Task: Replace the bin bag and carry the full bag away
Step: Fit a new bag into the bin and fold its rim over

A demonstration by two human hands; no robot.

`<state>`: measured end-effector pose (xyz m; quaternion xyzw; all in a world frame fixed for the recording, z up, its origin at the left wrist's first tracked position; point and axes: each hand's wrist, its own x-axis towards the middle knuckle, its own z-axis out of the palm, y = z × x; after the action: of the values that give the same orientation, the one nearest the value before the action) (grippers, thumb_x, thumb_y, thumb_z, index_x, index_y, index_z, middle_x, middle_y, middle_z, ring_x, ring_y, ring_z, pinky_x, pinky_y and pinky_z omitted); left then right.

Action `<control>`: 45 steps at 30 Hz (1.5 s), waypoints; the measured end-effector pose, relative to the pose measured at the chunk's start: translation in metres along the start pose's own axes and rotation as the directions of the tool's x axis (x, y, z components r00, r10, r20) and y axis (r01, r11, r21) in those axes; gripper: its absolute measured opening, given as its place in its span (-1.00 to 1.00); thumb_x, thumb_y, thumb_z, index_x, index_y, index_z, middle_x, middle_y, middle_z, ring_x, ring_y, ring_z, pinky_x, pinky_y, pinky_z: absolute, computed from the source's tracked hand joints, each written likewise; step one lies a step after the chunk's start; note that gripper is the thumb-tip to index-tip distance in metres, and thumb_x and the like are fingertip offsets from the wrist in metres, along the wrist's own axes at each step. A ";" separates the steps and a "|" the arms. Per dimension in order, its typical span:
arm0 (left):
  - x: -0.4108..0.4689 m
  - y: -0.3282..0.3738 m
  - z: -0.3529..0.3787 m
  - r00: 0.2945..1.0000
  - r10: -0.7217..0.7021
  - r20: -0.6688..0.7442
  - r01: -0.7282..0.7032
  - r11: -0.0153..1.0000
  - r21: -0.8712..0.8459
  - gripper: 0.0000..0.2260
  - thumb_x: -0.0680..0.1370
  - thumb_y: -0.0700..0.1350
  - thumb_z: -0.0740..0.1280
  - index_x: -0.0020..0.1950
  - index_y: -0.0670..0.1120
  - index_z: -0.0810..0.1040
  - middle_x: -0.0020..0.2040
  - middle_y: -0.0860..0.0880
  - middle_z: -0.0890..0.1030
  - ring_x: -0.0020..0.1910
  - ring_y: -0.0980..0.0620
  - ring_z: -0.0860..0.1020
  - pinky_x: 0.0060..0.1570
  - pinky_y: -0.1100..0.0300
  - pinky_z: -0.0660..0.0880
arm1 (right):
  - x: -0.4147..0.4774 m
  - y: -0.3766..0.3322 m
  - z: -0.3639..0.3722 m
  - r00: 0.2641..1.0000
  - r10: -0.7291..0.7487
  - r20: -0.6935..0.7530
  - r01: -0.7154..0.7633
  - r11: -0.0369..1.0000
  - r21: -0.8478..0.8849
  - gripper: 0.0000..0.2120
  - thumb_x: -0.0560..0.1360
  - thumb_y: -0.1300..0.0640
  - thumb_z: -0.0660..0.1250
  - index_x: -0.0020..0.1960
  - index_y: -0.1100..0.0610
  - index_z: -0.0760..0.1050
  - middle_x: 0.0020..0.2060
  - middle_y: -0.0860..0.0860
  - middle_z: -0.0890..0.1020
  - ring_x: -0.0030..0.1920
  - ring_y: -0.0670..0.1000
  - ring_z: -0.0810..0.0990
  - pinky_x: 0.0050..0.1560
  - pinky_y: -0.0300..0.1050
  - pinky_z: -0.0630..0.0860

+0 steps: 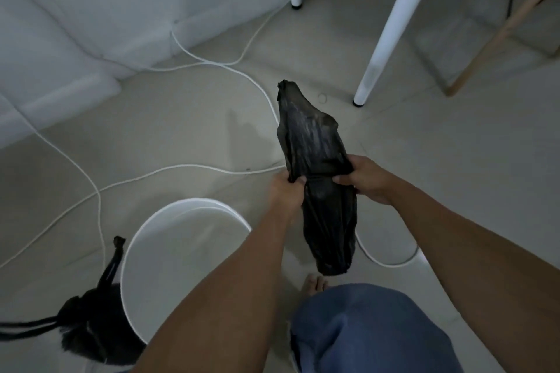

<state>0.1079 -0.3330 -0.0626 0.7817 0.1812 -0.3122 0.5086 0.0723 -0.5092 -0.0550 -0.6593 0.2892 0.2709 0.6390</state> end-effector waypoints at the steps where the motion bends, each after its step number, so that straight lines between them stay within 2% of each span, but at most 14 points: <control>1: -0.007 0.015 -0.010 0.999 0.047 -0.015 -0.047 0.999 0.001 -0.88 0.51 -0.15 0.34 0.01 -0.09 0.64 -0.07 -0.10 0.69 -0.09 -0.11 0.66 0.00 -0.05 0.62 | -0.008 -0.018 0.000 0.999 -0.035 -0.007 0.035 0.999 0.003 -0.56 0.48 0.35 0.35 0.33 0.13 0.45 0.18 0.10 0.60 0.18 0.12 0.58 0.13 0.00 0.55; 5: -0.038 0.068 -0.058 0.971 0.224 -0.079 -0.227 0.974 -0.028 -0.81 0.37 -0.01 0.34 -0.09 -0.04 0.63 -0.12 -0.09 0.71 -0.12 -0.13 0.68 -0.06 -0.15 0.63 | -0.052 -0.097 0.008 0.977 -0.214 -0.015 0.213 0.976 -0.050 -0.62 0.48 0.34 0.35 0.27 0.15 0.49 0.15 0.11 0.62 0.16 0.11 0.60 0.15 0.04 0.56; 10: -0.117 0.118 -0.133 0.907 0.395 -0.150 -0.409 0.909 -0.082 -0.88 0.45 -0.26 0.40 -0.08 -0.07 0.62 -0.09 -0.08 0.70 -0.09 -0.06 0.66 0.03 -0.09 0.62 | -0.123 -0.169 0.046 0.913 -0.406 -0.019 0.402 0.910 -0.104 -0.70 0.45 0.33 0.40 0.17 0.19 0.54 0.10 0.14 0.65 0.13 0.11 0.62 0.22 0.02 0.53; 14: -0.181 0.114 -0.199 0.888 0.453 -0.085 -0.460 0.867 -0.192 -0.69 0.35 -0.26 0.47 0.08 -0.13 0.59 0.02 -0.11 0.70 0.02 -0.10 0.66 0.10 -0.03 0.59 | -0.170 -0.187 0.096 0.860 -0.510 0.032 0.510 0.852 -0.116 -0.72 0.42 0.34 0.42 0.10 0.17 0.60 0.06 0.13 0.68 0.12 0.10 0.64 0.25 0.04 0.52; 19: -0.235 0.081 -0.254 0.879 0.423 -0.219 -0.468 0.850 -0.240 -0.69 0.35 -0.30 0.47 0.05 -0.07 0.62 -0.01 -0.10 0.71 0.02 -0.12 0.67 0.11 -0.12 0.59 | -0.220 -0.181 0.155 0.833 -0.517 0.196 0.552 0.800 -0.235 -0.70 0.36 0.33 0.47 0.07 0.16 0.60 0.04 0.19 0.68 0.04 0.06 0.65 0.14 -0.05 0.54; 23: -0.267 0.052 -0.279 0.858 0.415 -0.303 -0.467 0.876 -0.121 -0.74 0.39 -0.42 0.39 -0.08 -0.09 0.63 -0.17 -0.04 0.69 -0.10 -0.08 0.67 -0.10 0.11 0.64 | -0.248 -0.182 0.183 0.816 -0.442 0.373 0.518 0.845 -0.131 -0.54 0.30 -0.04 0.53 0.16 0.02 0.56 0.08 0.03 0.66 0.18 0.06 0.59 0.32 0.08 0.39; 25: -0.282 0.040 -0.287 0.847 0.420 -0.326 -0.469 0.879 -0.088 -0.78 0.41 -0.43 0.39 -0.09 -0.13 0.62 -0.24 0.01 0.66 -0.21 0.01 0.64 -0.34 0.36 0.55 | -0.260 -0.190 0.193 0.817 -0.430 0.384 0.474 0.880 -0.024 -0.53 0.39 -0.28 0.34 0.21 -0.08 0.53 0.05 -0.03 0.65 0.14 0.01 0.57 0.23 0.04 0.37; 27: -0.289 0.028 -0.293 0.845 0.426 -0.324 -0.469 0.881 -0.064 -0.82 0.42 -0.41 0.40 -0.17 -0.12 0.61 -0.29 0.03 0.65 -0.28 0.07 0.62 -0.41 0.40 0.51 | -0.268 -0.201 0.200 0.838 -0.438 0.324 0.458 0.889 0.018 -0.43 0.39 -0.38 0.23 0.26 -0.06 0.49 0.00 0.00 0.66 0.11 0.04 0.61 0.16 0.02 0.38; 32: -0.297 0.006 -0.297 0.830 0.474 -0.294 -0.478 0.876 0.065 -0.91 0.45 -0.28 0.37 -0.25 -0.18 0.62 -0.25 -0.16 0.68 -0.26 0.00 0.63 -0.30 0.31 0.49 | -0.283 -0.220 0.234 0.861 -0.447 0.245 0.504 0.816 -0.283 -0.30 0.32 -0.37 0.38 0.32 -0.04 0.33 0.09 -0.03 0.63 0.10 -0.01 0.61 0.20 0.07 0.49; 34: -0.295 0.001 -0.297 0.829 0.497 -0.256 -0.478 0.868 0.135 -0.87 0.46 -0.26 0.34 -0.26 -0.11 0.62 -0.25 -0.08 0.68 -0.23 0.04 0.63 -0.29 0.36 0.51 | -0.282 -0.220 0.247 0.868 -0.443 0.225 0.495 0.805 -0.326 -0.11 0.22 -0.33 0.48 0.42 -0.04 0.25 0.11 -0.02 0.62 0.12 -0.01 0.59 0.16 0.03 0.50; 37: -0.286 -0.008 -0.299 0.831 0.528 -0.177 -0.494 0.846 0.202 -0.88 0.42 -0.17 0.35 -0.20 0.02 0.65 -0.17 0.06 0.69 -0.09 0.06 0.66 0.00 0.08 0.61 | -0.271 -0.215 0.259 0.858 -0.462 0.223 0.512 0.803 -0.306 0.05 0.10 -0.26 0.60 0.45 0.05 0.24 0.05 0.06 0.64 0.06 0.03 0.65 0.18 0.03 0.53; 41: -0.275 -0.023 -0.302 0.809 0.577 -0.113 -0.534 0.802 0.268 -0.79 0.36 -0.26 0.39 -0.13 0.00 0.70 -0.11 0.08 0.71 -0.03 0.11 0.66 0.06 0.08 0.59 | -0.260 -0.211 0.270 0.825 -0.512 0.238 0.559 0.800 -0.217 -0.40 0.25 0.09 0.60 0.22 0.13 0.46 -0.07 0.07 0.66 -0.15 0.01 0.71 -0.09 -0.12 0.61; 43: -0.271 -0.030 -0.302 0.794 0.599 -0.104 -0.561 0.787 0.256 -0.85 0.34 -0.27 0.41 -0.17 -0.07 0.70 -0.15 0.05 0.70 -0.08 0.11 0.66 -0.02 0.10 0.59 | -0.256 -0.211 0.274 0.810 -0.542 0.224 0.584 0.781 -0.220 -0.73 0.33 0.21 0.54 -0.06 0.15 0.51 -0.26 0.02 0.60 -0.29 -0.03 0.63 -0.22 -0.25 0.56; 45: -0.269 -0.033 -0.304 0.798 0.599 -0.072 -0.570 0.787 0.236 -0.94 0.37 -0.32 0.44 -0.20 -0.21 0.67 -0.24 0.10 0.68 -0.18 0.18 0.63 -0.11 0.16 0.56 | -0.251 -0.211 0.277 0.810 -0.546 0.213 0.585 0.772 -0.249 -0.81 0.36 0.23 0.50 -0.23 0.11 0.48 -0.38 -0.02 0.50 -0.34 -0.05 0.48 -0.30 -0.26 0.44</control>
<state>-0.0190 -0.0335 0.1833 0.8670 -0.0667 -0.0990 0.4838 0.0573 -0.2206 0.2622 -0.7867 -0.0098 0.1487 0.5991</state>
